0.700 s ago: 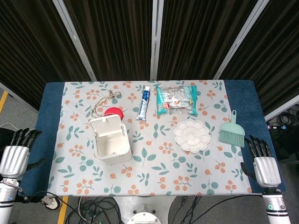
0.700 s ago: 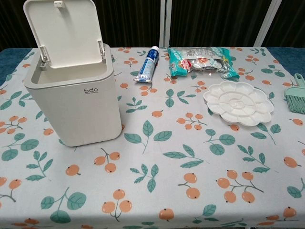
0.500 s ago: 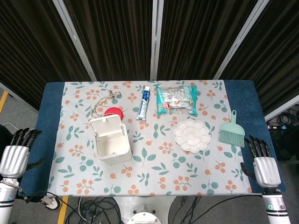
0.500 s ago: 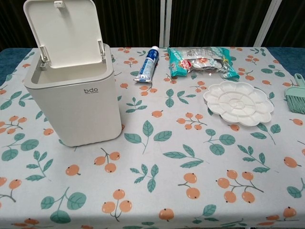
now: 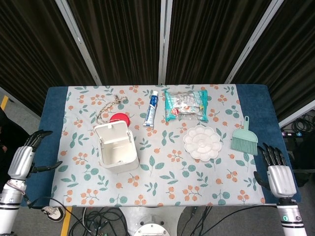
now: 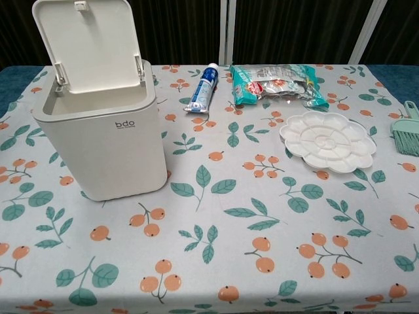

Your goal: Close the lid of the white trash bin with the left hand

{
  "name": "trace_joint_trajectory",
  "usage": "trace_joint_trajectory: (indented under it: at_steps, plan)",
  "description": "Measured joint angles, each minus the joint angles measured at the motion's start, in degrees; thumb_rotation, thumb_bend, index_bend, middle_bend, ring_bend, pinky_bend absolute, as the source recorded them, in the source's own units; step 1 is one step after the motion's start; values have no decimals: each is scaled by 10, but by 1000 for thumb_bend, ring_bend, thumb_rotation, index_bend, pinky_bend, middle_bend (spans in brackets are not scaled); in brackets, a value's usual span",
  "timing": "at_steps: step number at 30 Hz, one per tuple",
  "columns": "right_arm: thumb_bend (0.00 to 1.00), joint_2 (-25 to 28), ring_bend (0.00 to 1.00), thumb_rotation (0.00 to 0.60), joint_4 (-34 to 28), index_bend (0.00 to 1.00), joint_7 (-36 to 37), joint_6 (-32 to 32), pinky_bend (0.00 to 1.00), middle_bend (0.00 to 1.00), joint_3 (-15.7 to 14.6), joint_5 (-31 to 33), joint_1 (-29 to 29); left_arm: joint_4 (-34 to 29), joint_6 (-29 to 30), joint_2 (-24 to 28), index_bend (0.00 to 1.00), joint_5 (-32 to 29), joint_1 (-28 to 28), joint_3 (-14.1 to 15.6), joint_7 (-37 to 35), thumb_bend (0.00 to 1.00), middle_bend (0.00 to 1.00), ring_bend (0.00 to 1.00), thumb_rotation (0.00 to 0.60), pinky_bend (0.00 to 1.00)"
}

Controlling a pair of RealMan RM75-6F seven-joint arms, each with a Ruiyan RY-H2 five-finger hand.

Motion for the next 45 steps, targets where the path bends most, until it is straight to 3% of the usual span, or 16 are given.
trace_joint_trajectory:
  at_steps: [5, 10, 13, 17, 23, 32, 45]
  plan:
    - [249, -3, 0, 600, 3, 0, -1, -4, 0, 0, -1, 2, 0, -18, -74, 28, 161, -2, -38, -9, -242, 92, 223, 141, 295, 187]
    - [249, -3, 0, 600, 5, 0, 1, -4, 0, 0, 0, 4, 0, -13, -168, 52, 150, 9, -103, -20, -468, 91, 224, 157, 262, 187]
    - [250, -3, 0, 600, 7, 0, 2, -7, 0, 0, 0, 6, 0, -5, -220, 63, 149, 25, -152, -23, -565, 90, 224, 160, 252, 187]
    - [250, -6, 0, 600, 14, 0, 8, -12, 0, 0, -1, 10, 0, 9, -263, 70, 152, 59, -214, -21, -639, 91, 243, 164, 248, 187]
    - [252, -8, 0, 600, 22, 0, 15, -13, 0, 0, -1, 11, -1, 15, -263, 75, 172, 106, -256, 0, -676, 91, 270, 191, 246, 186]
    - [252, -11, 0, 600, 27, 0, 19, -17, 0, 0, -2, 11, 0, -7, -224, 88, 187, 117, -266, 23, -657, 91, 302, 223, 246, 184]
    - [253, -14, 0, 600, 26, 0, 11, -23, 0, 0, -4, 11, 2, -59, -190, 107, 188, 147, -265, 54, -523, 91, 341, 257, 244, 184]
